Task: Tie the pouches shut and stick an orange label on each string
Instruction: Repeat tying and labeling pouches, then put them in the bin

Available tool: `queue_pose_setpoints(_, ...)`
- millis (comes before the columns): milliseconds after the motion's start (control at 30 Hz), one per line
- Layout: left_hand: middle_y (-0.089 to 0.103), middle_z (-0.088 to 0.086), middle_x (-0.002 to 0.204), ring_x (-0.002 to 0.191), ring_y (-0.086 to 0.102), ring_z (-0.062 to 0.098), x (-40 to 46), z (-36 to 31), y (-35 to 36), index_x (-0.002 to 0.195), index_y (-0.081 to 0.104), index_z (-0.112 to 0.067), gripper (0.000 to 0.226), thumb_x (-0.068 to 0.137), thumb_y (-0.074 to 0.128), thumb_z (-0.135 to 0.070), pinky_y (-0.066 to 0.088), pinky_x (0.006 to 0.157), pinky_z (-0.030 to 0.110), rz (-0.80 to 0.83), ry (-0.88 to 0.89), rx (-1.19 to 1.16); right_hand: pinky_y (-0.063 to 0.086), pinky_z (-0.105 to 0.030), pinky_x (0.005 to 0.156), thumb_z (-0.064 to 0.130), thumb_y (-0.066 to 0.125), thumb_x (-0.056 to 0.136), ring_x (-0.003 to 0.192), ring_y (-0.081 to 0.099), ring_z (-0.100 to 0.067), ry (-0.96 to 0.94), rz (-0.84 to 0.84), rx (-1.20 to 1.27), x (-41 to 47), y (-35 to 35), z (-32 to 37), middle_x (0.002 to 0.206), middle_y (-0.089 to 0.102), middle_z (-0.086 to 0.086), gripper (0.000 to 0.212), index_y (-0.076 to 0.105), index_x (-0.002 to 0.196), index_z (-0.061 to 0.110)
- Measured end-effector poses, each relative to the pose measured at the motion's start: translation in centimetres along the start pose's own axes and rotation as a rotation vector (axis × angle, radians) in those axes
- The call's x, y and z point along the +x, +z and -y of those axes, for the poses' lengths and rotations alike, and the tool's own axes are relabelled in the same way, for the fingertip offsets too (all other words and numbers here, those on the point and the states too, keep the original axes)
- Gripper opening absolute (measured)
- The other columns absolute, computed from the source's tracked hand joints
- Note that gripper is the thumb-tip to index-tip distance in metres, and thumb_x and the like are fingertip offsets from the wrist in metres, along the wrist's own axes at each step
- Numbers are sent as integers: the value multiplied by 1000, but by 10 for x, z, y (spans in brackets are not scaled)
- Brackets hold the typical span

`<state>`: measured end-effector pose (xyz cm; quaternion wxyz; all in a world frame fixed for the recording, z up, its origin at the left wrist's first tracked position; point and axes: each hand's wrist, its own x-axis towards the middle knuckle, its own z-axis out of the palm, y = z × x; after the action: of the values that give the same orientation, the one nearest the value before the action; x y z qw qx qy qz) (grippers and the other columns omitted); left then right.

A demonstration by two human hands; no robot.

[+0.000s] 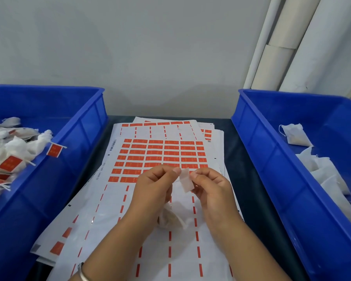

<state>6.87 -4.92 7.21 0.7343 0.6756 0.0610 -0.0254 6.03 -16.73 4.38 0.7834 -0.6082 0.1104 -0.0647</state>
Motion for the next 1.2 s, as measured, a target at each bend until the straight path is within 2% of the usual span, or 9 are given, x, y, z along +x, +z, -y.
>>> queue_pose_setpoints(100, 57, -12, 49, 41, 49, 1, -1, 2, -2, 59, 72, -35, 31, 85, 64, -20, 38, 42, 9, 49, 69, 32, 56, -21, 69, 16, 62, 90, 91, 71, -13, 55, 27, 86, 1, -1, 2, 96, 74, 7, 16, 73, 82, 25)
queue_pose_setpoints(300, 65, -16, 65, 68, 59, -1, 0, 7, -5, 59, 68, -34, 27, 81, 68, -18, 43, 51, 5, 95, 260, 235, 55, -27, 75, 13, 58, 92, 96, 70, -19, 120, 95, 208, 4, -5, 4, 104, 73, -1, 19, 66, 110, 14)
queue_pose_setpoints(667, 57, -30, 85, 78, 51, -3, 2, 12, -9, 71, 56, -54, 32, 76, 74, -28, 41, 59, 5, 167, 592, 615, 55, -33, 81, 15, 56, 93, 92, 71, -21, 133, 105, 173, 8, -8, 2, 99, 74, -4, 18, 68, 107, 14)
queue_pose_setpoints(767, 55, -32, 88, 84, 49, -4, 5, 16, -10, 75, 50, -57, 36, 74, 76, -32, 41, 63, 3, 181, 663, 710, 54, -31, 74, 18, 55, 94, 87, 71, -20, 129, 111, 169, 9, -8, 2, 98, 74, -4, 18, 68, 107, 16)
queue_pose_setpoints(867, 56, -32, 77, 86, 49, -6, 6, 19, -11, 79, 47, -58, 37, 74, 75, -34, 40, 65, 1, 171, 666, 725, 55, -25, 67, 17, 60, 92, 84, 71, -19, 96, 109, 147, 9, -8, 2, 98, 74, -1, 12, 68, 101, 18)
queue_pose_setpoints(967, 53, -39, 90, 87, 50, -7, 8, 19, -12, 80, 51, -54, 28, 80, 69, -34, 40, 66, 1, 137, 646, 631, 55, -28, 73, 8, 66, 86, 90, 71, -19, 57, 137, 93, 9, -7, 2, 96, 74, 2, 12, 67, 93, 18)
queue_pose_setpoints(1033, 53, -35, 93, 87, 51, -7, 9, 18, -12, 83, 52, -51, 14, 79, 64, -44, 42, 65, 3, 92, 592, 550, 55, -24, 73, 9, 71, 83, 88, 71, -16, 15, 145, 27, 8, -5, 2, 92, 75, 4, 17, 67, 96, 19)
queue_pose_setpoints(1100, 55, -30, 89, 84, 52, -7, 11, 17, -12, 88, 52, -49, 17, 74, 60, -51, 44, 58, 7, 54, 511, 502, 54, -18, 68, 14, 74, 80, 84, 71, -11, -38, 142, -62, 7, -3, 2, 89, 74, 7, 19, 67, 96, 21)
queue_pose_setpoints(1200, 59, -23, 79, 78, 54, -8, 14, 17, -11, 81, 56, -44, 10, 74, 64, -43, 43, 54, 4, 41, 399, 460, 54, -13, 67, 15, 75, 80, 81, 71, -8, -81, 139, -141, 5, -1, -1, 86, 74, 8, 19, 66, 96, 22)
